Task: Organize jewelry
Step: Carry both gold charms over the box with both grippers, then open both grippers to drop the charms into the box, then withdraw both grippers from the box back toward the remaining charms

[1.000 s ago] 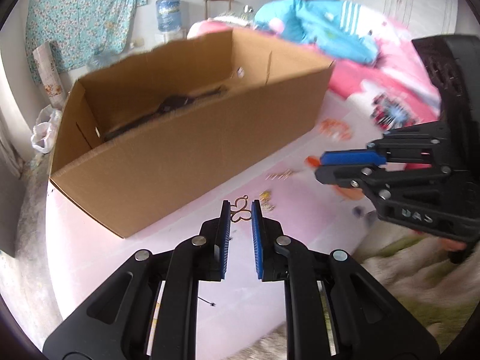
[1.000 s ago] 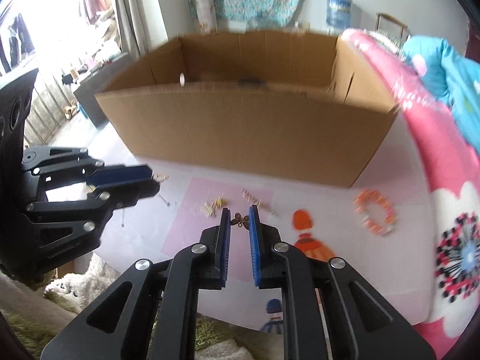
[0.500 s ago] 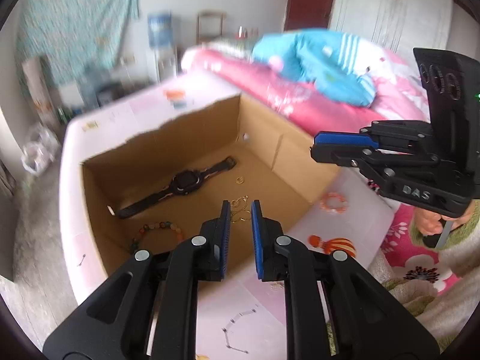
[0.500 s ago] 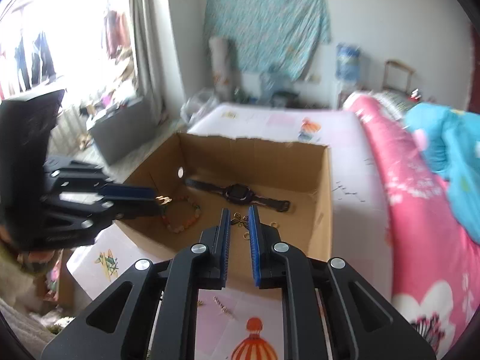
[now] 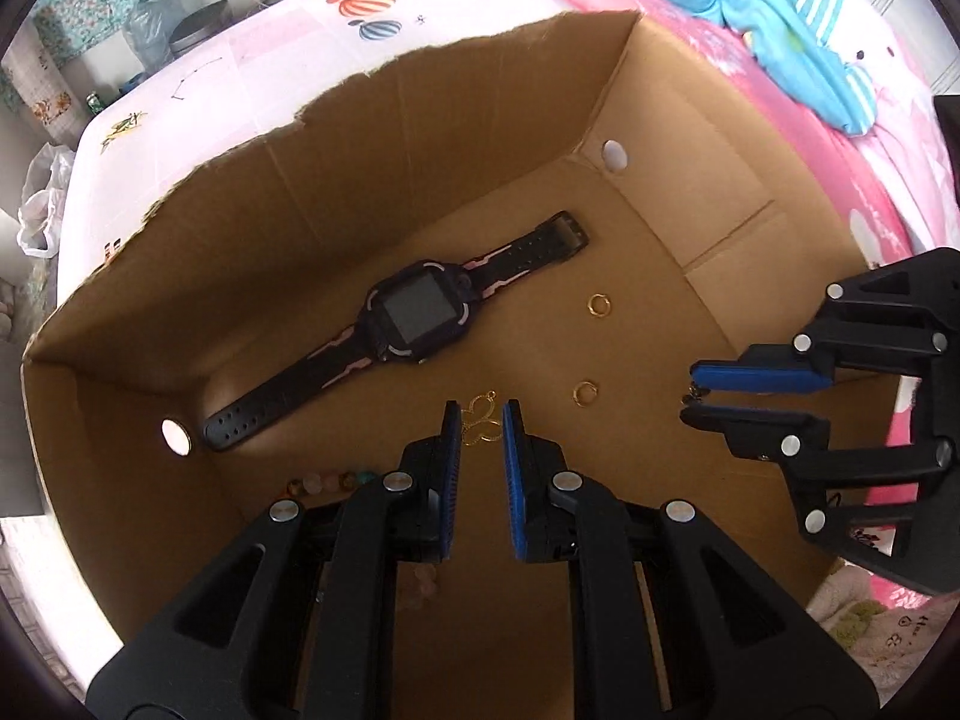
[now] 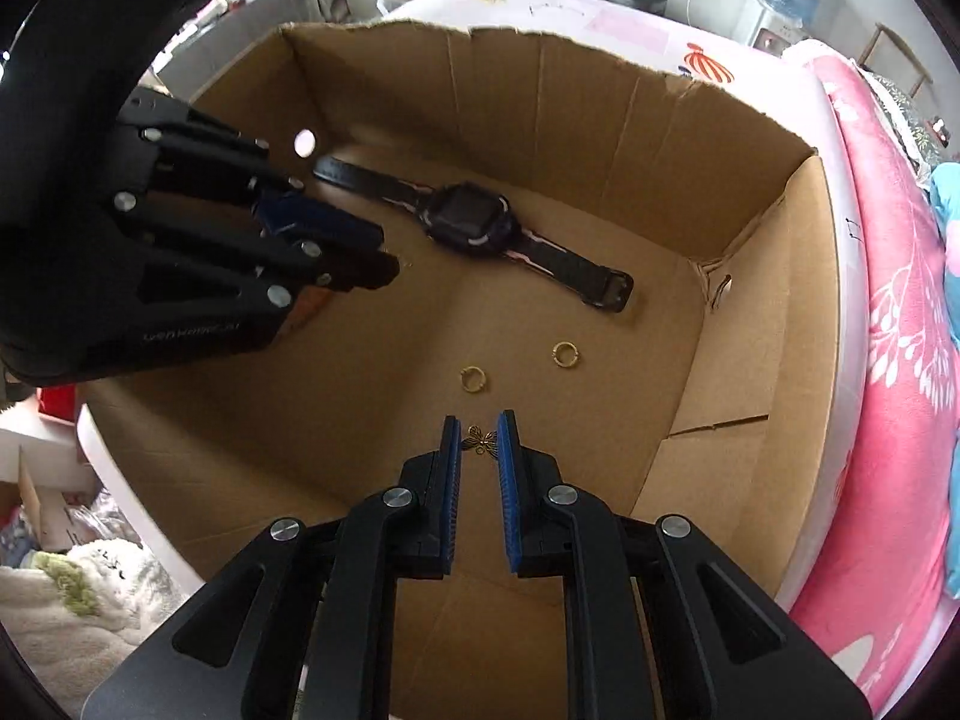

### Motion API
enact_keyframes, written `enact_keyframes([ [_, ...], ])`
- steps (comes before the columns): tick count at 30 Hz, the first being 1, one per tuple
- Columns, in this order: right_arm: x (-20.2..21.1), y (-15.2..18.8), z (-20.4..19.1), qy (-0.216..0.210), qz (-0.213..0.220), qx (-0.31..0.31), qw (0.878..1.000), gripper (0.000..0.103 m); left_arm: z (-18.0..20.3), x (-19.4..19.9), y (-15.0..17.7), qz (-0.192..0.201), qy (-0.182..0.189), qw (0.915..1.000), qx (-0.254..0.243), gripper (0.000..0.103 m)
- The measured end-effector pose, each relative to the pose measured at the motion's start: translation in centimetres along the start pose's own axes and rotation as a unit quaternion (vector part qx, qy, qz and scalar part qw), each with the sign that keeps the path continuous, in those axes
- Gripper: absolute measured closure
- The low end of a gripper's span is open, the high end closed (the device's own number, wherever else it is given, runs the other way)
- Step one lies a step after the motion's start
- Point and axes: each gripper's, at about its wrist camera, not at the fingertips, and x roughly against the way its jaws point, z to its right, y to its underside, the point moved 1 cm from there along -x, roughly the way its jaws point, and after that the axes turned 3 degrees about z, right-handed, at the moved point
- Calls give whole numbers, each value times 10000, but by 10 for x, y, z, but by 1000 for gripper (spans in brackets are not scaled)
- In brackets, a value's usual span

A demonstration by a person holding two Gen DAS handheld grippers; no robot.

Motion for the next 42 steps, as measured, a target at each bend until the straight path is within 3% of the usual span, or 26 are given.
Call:
enact_keyframes([
  [8, -8, 0, 2, 5, -124, -90, 9999, 90, -10, -14, -3, -268, -191, 9993, 152, 90],
  [10, -8, -1, 2, -30, -87, -130, 9999, 89, -12, -13, -2, -250, -194, 9993, 184, 82],
  [12, -6, -2, 3, -56, -40, -165, 9998, 85, -15, -10, -3, -186, -215, 9993, 255, 68],
  [14, -2, -1, 3, -24, 66, -200, 9998, 76, -17, -6, -2, -123, -279, 9991, 298, 66],
  [19, 19, 1, 2, -15, 430, -250, 9988, 74, -23, 9, 2, 42, -377, 9985, 384, 61],
  [22, 35, 4, 7, -100, 752, -396, 9963, 56, -23, 28, 2, 302, -427, 9978, 414, 56],
  [24, 46, 8, 8, -72, 990, -453, 9940, 54, -23, 43, 2, 508, -487, 9966, 429, 52],
  [27, 72, 19, 6, 72, 1504, -596, 9868, 49, -25, 72, 8, 838, -517, 9938, 521, 48],
  [32, 116, 40, 8, 273, 2304, -766, 9697, 30, -15, 121, 22, 1415, -649, 9865, 508, 40],
  [34, 136, 53, 7, 325, 2642, -873, 9600, 28, -11, 135, 30, 1574, -779, 9834, 455, 37],
  [38, 157, 72, 13, 282, 3002, -1131, 9467, 19, -3, 167, 49, 1892, -740, 9778, 511, 32],
  [42, 170, 95, 12, 200, 3232, -1356, 9363, 18, 1, 186, 76, 2162, -649, 9717, 698, 29],
])
